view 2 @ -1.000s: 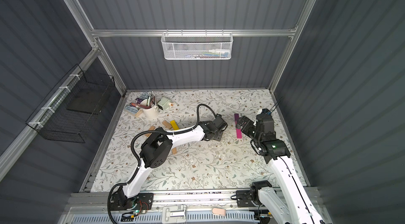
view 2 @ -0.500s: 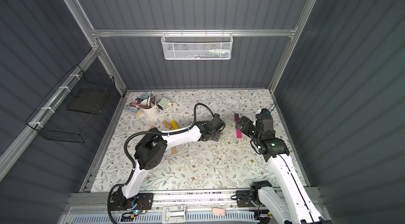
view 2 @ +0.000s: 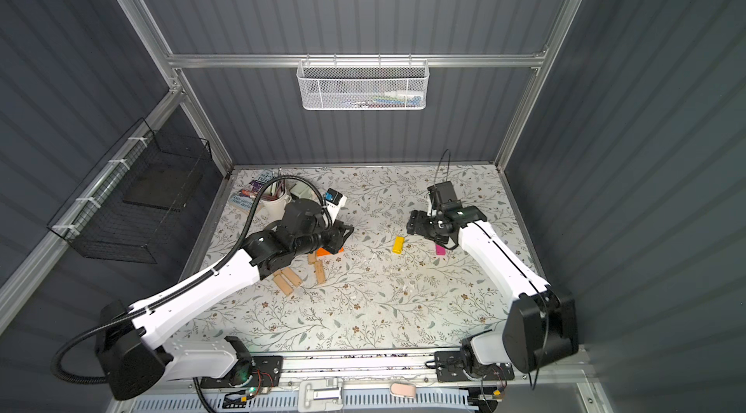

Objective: Assemble the letter k with building blocks
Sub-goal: Place the building block at the center of the board, then pick up the building block from the center of the board.

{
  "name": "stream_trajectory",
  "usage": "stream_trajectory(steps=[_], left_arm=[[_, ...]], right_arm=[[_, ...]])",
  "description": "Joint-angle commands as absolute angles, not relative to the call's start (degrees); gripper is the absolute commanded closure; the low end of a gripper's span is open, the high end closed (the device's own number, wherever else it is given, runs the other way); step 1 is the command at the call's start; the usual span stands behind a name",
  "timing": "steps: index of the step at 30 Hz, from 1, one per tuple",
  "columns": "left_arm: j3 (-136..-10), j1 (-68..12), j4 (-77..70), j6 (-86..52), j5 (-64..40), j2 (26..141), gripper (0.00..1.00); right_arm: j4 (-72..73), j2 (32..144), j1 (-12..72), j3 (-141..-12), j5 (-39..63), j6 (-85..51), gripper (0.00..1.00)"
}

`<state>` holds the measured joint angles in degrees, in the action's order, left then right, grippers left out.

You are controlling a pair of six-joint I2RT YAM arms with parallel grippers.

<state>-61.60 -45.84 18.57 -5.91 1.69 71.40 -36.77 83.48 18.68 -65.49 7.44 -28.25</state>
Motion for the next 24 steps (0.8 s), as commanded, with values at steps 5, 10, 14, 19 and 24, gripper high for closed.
stream_trajectory(steps=[5,10,14,19,24], left_arm=[[-54.2,-46.28,27.99,18.04,-4.98,60.09,0.39],[-51.73,-46.32,28.95,24.81,-6.54,58.2,0.23],[-50.07,-46.31,27.81,26.35,-6.59,57.64,0.02],[-48.76,-46.23,28.03,28.06,-7.24,57.15,0.0],[-48.71,-46.27,29.0,28.92,-7.21,57.5,0.0]], right_arm=[[-39.66,95.25,23.05,-70.41,2.14,-29.38,0.32],[-36.51,101.35,25.79,-72.34,0.5,-32.19,0.36],[-35.5,106.01,27.03,-74.9,-1.39,-33.78,0.39],[-35.19,110.66,28.27,-78.13,-2.9,-33.64,0.44],[-36.83,113.54,28.86,-79.73,-4.4,-33.45,0.46]])
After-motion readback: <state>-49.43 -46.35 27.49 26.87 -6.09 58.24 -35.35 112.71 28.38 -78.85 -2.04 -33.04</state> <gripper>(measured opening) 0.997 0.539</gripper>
